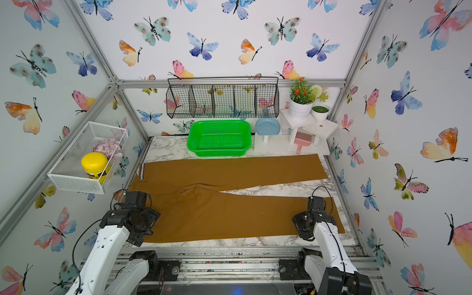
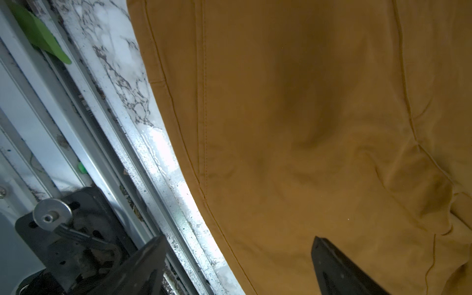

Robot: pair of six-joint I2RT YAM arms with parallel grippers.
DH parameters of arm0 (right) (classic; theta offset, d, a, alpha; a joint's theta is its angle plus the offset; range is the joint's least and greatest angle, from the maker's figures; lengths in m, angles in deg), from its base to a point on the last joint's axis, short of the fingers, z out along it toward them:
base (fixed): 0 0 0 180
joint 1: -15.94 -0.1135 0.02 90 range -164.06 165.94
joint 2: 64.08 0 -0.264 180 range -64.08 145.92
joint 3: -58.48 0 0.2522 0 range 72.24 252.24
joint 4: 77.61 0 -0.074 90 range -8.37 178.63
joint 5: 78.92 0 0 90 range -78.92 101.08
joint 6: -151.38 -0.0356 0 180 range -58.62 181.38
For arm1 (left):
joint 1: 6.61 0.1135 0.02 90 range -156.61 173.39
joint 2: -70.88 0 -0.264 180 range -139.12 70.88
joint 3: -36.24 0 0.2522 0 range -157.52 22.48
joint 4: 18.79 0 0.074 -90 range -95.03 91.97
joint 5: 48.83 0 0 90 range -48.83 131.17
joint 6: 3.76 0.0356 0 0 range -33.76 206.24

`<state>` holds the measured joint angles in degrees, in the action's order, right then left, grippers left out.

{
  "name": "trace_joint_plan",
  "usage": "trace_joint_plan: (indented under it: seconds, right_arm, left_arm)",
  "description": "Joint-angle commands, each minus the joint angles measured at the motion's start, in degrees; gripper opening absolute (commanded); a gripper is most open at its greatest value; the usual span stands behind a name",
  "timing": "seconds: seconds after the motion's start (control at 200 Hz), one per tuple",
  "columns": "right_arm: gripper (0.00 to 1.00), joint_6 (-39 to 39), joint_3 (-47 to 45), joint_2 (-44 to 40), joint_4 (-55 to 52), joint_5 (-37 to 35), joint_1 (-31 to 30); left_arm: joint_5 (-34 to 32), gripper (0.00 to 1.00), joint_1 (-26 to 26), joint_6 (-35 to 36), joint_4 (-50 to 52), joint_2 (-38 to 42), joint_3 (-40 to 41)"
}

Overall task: Roll up the long pants
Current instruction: Fold the long pant at the center of the board.

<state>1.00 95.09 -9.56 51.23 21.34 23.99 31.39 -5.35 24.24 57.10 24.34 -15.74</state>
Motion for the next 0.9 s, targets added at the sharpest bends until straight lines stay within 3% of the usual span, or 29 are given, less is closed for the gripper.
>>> trace_joint_plan:
  seconds: [0.0, 0.08, 0.165, 0.225, 0.35, 0.4, 0.671, 0.891]
  right_arm:
    - [0.41, 0.26, -2.15, 0.93, -0.05, 1.67, 0.15]
    - [0.43, 0.73, -2.22, 0.94, -0.33, 2.53, 0.20]
    - [0.55, 1.90, -0.44, 0.32, -3.06, 4.03, 0.20]
    - [0.57, 2.91, 2.67, -0.80, -6.80, 3.51, 0.17]
    - [0.57, 4.29, 7.85, -3.87, -14.25, -0.31, 0.21]
    - [0.55, 4.78, 7.60, -5.03, -15.13, 1.76, 0.19]
    - [0.43, 0.88, -1.77, -14.06, -17.74, 10.98, 0.13]
    - [0.45, 0.80, -7.19, -15.71, -17.58, 11.97, 0.18]
  left_arm:
    - [-2.08, 0.94, -0.20, -0.75, 1.89, 0.40, 0.20]
    - [-2.17, 0.94, -0.19, -0.93, 1.86, 0.31, 0.76]
    - [-2.58, 0.94, -0.19, -0.84, 2.73, 0.14, -0.12]
    - [-3.19, 0.94, -0.20, -0.84, 3.72, 0.14, -1.26]
    - [-3.89, 0.94, -0.13, -0.76, 4.66, 0.17, -2.50]
    - [-3.84, 0.94, -0.20, -0.76, 4.67, 0.07, -2.39]
    - [-3.54, 0.95, -0.20, -0.93, 4.67, -0.60, -1.29]
    - [-3.84, 0.95, -0.19, -0.84, 4.58, -1.09, -1.41]
